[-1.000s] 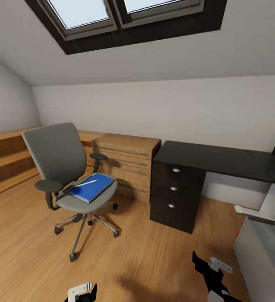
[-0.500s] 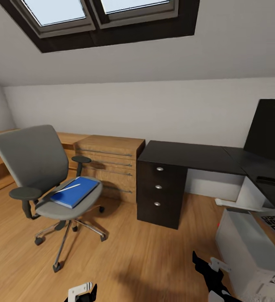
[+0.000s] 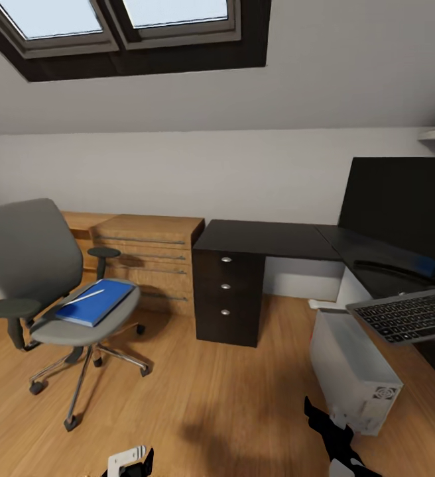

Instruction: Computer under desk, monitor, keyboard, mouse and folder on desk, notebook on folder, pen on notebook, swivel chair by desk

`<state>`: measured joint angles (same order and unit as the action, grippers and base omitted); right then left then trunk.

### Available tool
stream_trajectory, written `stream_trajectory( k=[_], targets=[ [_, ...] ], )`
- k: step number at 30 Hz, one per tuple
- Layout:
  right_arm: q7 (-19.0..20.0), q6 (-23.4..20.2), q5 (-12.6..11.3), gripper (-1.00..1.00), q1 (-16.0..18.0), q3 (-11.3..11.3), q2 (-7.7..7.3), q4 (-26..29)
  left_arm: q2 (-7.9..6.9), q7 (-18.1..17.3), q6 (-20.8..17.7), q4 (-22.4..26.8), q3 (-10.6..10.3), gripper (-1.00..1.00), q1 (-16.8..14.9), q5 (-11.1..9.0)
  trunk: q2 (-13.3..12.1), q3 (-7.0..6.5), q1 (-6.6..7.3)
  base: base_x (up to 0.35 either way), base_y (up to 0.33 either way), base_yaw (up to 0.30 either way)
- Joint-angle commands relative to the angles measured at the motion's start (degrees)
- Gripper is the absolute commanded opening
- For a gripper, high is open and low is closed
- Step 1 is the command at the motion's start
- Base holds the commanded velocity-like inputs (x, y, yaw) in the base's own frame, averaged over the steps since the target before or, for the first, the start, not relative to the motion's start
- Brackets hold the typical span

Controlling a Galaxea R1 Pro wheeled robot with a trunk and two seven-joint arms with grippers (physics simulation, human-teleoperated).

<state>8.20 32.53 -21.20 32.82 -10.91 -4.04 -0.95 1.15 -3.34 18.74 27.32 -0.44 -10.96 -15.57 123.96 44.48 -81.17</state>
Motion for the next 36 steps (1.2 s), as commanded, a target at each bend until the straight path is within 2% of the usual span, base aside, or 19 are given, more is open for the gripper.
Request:
stream_trajectory(
  k=[1, 8, 21, 36],
  targets=[
    [0.6, 0.2, -0.3, 1.0, 0.1, -0.4, -0.01, -0.1, -0.01, -0.3, 0.2, -0.1, 0.0, 1.0, 0.0, -0.6, 0.0, 0.05, 0.04, -0.284, 0.0, -0.237],
    [0.6, 0.2, -0.3, 1.0, 0.1, -0.4, -0.06, -0.1, 0.0, -0.3, 0.2, 0.0, 0.0, 1.0, 0.0, -0.6, 0.0, 0.05, 0.04, -0.159, 0.0, -0.217],
    [0.7, 0.2, -0.3, 1.0, 0.1, -0.3, -0.17, 0.0, -0.03, -0.3, 0.1, 0.3, -0.3, 1.0, 0.0, -0.6, 0.0, 0.04, 0.04, -0.018, 0.0, -0.126],
    [0.7, 0.3, -0.2, 1.0, 0.1, -0.3, -0.23, 0.0, 0.15, -0.1, -0.1, 0.4, -0.4, 1.0, 0.0, -0.6, 6.0, 2.74, -3.25, -0.001, 0.0, -0.01]
  ],
)
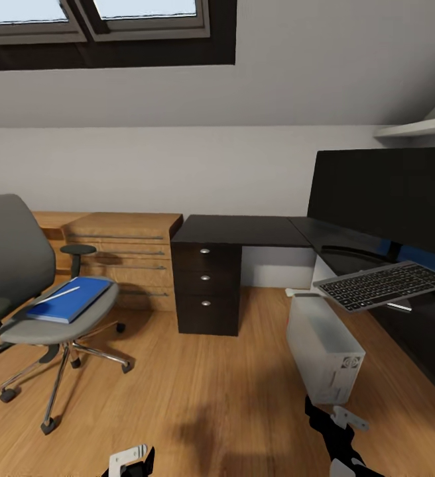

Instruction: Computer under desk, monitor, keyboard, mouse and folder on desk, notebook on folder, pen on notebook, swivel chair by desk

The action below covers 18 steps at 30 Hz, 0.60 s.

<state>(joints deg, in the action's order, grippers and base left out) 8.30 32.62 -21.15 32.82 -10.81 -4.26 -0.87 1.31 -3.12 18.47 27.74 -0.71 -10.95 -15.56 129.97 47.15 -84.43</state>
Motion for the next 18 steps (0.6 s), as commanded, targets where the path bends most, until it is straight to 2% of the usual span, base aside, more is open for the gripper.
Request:
stream_trajectory(
  k=[1, 18],
  targets=[
    [0.6, 0.2, -0.3, 1.0, 0.0, -0.4, -0.02, -0.1, -0.01, -0.3, 0.2, -0.1, -0.1, 1.0, 0.0, -0.6, 0.4, 0.24, -0.21, 0.0, 0.0, -0.001],
    [0.4, 0.2, -0.5, 1.0, 0.0, -0.4, -0.28, -0.1, 0.09, 0.7, -0.2, 0.0, -0.2, 1.0, 0.0, -0.5, 7.3, 3.29, -3.95, 0.0, 0.0, 0.0]
  ],
)
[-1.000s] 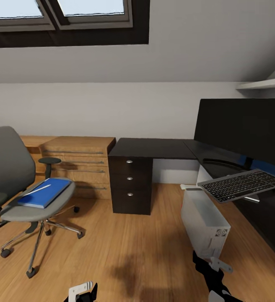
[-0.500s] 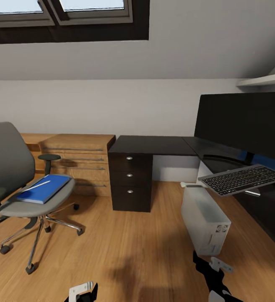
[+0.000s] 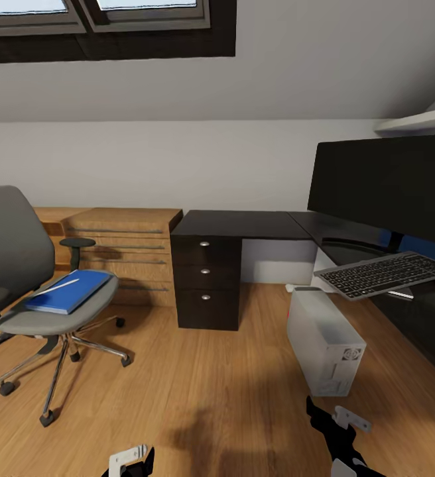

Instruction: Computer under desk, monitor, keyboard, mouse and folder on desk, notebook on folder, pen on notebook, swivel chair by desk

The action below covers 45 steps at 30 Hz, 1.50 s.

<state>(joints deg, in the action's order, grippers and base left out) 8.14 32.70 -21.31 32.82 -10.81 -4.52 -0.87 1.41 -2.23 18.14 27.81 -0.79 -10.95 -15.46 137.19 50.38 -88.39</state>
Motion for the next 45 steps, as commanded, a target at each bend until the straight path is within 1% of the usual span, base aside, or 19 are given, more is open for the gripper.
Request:
stream_trajectory(
  k=[1, 12, 15, 19, 27, 30, 31, 34, 35, 37, 38, 41, 42, 44, 45],
  targets=[
    [0.6, 0.2, -0.3, 1.0, 0.0, -0.5, -0.03, -0.1, 0.01, 0.1, 0.2, 0.0, -0.1, 1.0, 0.0, -0.6, 0.4, 0.24, -0.21, 0.0, 0.0, 0.0],
    [0.6, 0.2, -0.3, 1.0, 0.0, -0.5, -0.35, -0.1, 0.03, 0.5, 0.1, 0.0, -0.1, 1.0, 0.0, -0.6, 4.9, 2.22, -2.63, 0.0, 0.0, 0.0],
    [-0.1, 0.6, -0.4, 1.0, 0.0, -0.5, -0.51, 0.0, 0.01, 0.5, 0.1, 0.0, -0.1, 1.0, 0.0, -0.6, 6.1, 2.75, -3.29, 0.0, 0.0, 0.0],
    [-2.6, 2.3, -0.4, 1.0, 0.0, -0.5, -0.46, 0.1, 0.0, 0.6, 0.1, 0.0, -0.1, 1.0, 0.0, -0.6, 6.1, 3.64, -3.39, 0.0, 0.0, 0.0],
    [-4.3, 3.0, -0.3, 1.0, 0.0, -0.5, -0.63, 1.0, 0.0, 0.7, -0.1, 0.0, -0.1, 1.0, 0.0, -0.6, 6.2, 5.41, -3.6, 0.0, 0.0, 0.0],
    [-6.2, 2.9, -0.3, 1.0, 0.0, -0.6, -1.09, 3.5, 0.0, 1.6, -0.2, 0.1, -0.2, 1.0, 0.0, -0.6, 6.3, 6.08, -3.67, 0.0, 0.0, 0.0],
    [-7.8, 2.8, -0.3, 1.0, 0.0, -0.5, -1.26, 5.4, -0.02, 2.5, -0.2, 0.1, -0.2, 1.0, 0.0, -0.6, 6.3, 6.3, -3.7, 0.0, 0.0, 0.0],
    [-10.6, 2.0, -0.1, 1.0, 0.1, -0.5, -1.45, 8.5, 0.01, 3.7, -0.8, 0.2, -0.2, 1.0, -0.1, -0.6, 6.3, 6.96, -3.78, 0.0, 0.0, 0.0],
    [-12.2, 0.8, 0.2, 1.0, 0.1, -0.5, -1.55, 10.7, 0.17, 4.3, -2.4, 0.6, -0.2, 1.0, -0.1, -0.6, 6.3, 7.18, -3.8, 0.0, 0.0, 0.0],
    [-13.3, -1.0, 0.9, 1.0, 0.1, -0.4, -1.71, 12.7, 0.56, 4.8, -5.0, 1.8, -0.2, 1.0, -0.2, -0.6, 6.3, 7.63, -3.86, 0.0, 0.0, 0.0],
    [-14.1, -3.0, 2.2, 1.0, 0.2, -0.4, -2.05, 14.4, 1.05, 5.3, -8.4, 3.7, -0.2, 1.0, -0.2, -0.6, 6.4, 7.85, -3.88, 0.0, 0.0, 0.0],
    [-14.8, -5.4, 4.6, 1.0, 0.2, -0.4, -2.78, 16.2, 1.61, 6.3, -14.3, 7.0, -0.2, 1.0, -0.2, -0.5, 6.4, 8.51, -3.96, 0.0, 0.0, 0.0],
    [-15.1, -6.3, 6.0, 1.0, 0.2, -0.4, -3.15, 17.3, 1.85, 6.8, -17.6, 9.1, -0.2, 1.0, -0.2, -0.6, 6.4, 8.74, -3.98, 0.0, 0.0, 0.0],
    [-15.2, -6.9, 7.0, 1.0, 0.2, -0.4, -3.4, 18.3, 2.04, 7.1, -19.9, 11.2, -0.2, 1.0, -0.2, -0.6, 6.4, 9.18, -4.04, 0.0, 0.0, 0.0],
    [-15.3, -7.3, 7.7, 1.0, 0.2, -0.4, -3.55, 19.1, 2.13, 7.4, -21.3, 13.2, -0.2, 1.0, -0.2, -0.6, 6.4, 9.18, -4.04, 0.0, 0.0, 0.0]
  ],
)
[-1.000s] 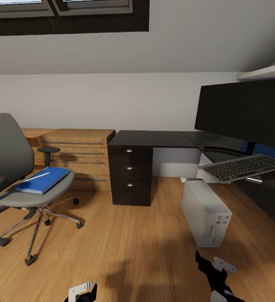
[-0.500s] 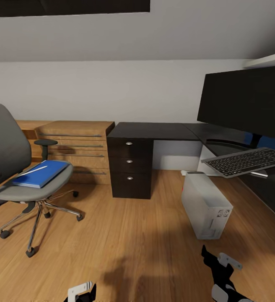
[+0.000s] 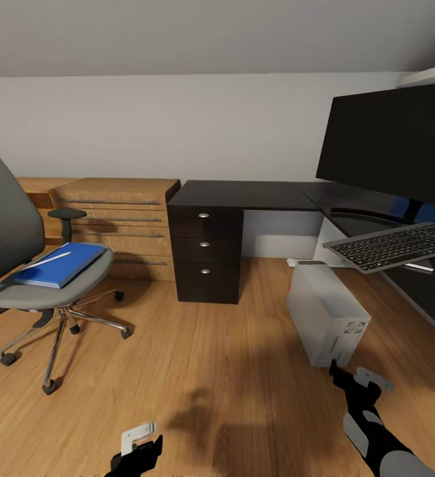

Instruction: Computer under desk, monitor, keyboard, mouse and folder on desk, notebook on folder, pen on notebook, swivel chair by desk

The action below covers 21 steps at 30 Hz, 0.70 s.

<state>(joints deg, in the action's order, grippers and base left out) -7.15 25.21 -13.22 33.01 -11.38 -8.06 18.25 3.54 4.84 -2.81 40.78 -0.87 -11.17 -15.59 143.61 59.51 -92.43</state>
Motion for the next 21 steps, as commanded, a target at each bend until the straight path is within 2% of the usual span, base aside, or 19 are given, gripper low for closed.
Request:
stream_trajectory(
  k=[1, 6, 10, 17, 21],
  targets=[
    [0.0, 0.1, -0.2, 1.0, 0.0, 0.1, -0.07, 0.3, 0.03, 0.4, -0.8, 1.1, -0.1, 1.0, 0.0, -0.4, 0.0, 0.06, 0.01, 0.0, 0.0, 0.0],
    [0.0, 0.2, 0.6, 1.0, 0.0, 0.2, -0.2, 1.2, 0.04, 0.4, -2.3, 4.4, 0.1, 1.0, 0.0, -0.4, 0.0, 0.06, 0.01, 0.0, 0.0, 0.0],
    [0.0, 0.9, 0.8, 1.0, 0.0, 0.2, -0.19, 1.2, -0.08, 0.2, -2.2, 4.3, 0.2, 1.0, 0.0, -0.5, 0.0, 0.06, 0.01, 0.0, 0.0, 0.0],
    [0.0, 1.5, 0.9, 1.0, 0.0, 0.3, -0.2, 1.2, -0.27, 0.0, 3.5, 1.1, 0.4, 1.0, 0.0, -0.5, 0.0, 0.06, 0.01, 0.074, 0.0, 0.0],
    [0.0, 1.6, 0.9, 1.0, 0.0, 0.2, -0.25, 1.2, -0.24, 0.0, 4.7, 0.2, 0.3, 1.0, 0.0, -0.5, 0.0, 0.06, 0.01, 0.169, 0.0, 0.0]
  ],
)
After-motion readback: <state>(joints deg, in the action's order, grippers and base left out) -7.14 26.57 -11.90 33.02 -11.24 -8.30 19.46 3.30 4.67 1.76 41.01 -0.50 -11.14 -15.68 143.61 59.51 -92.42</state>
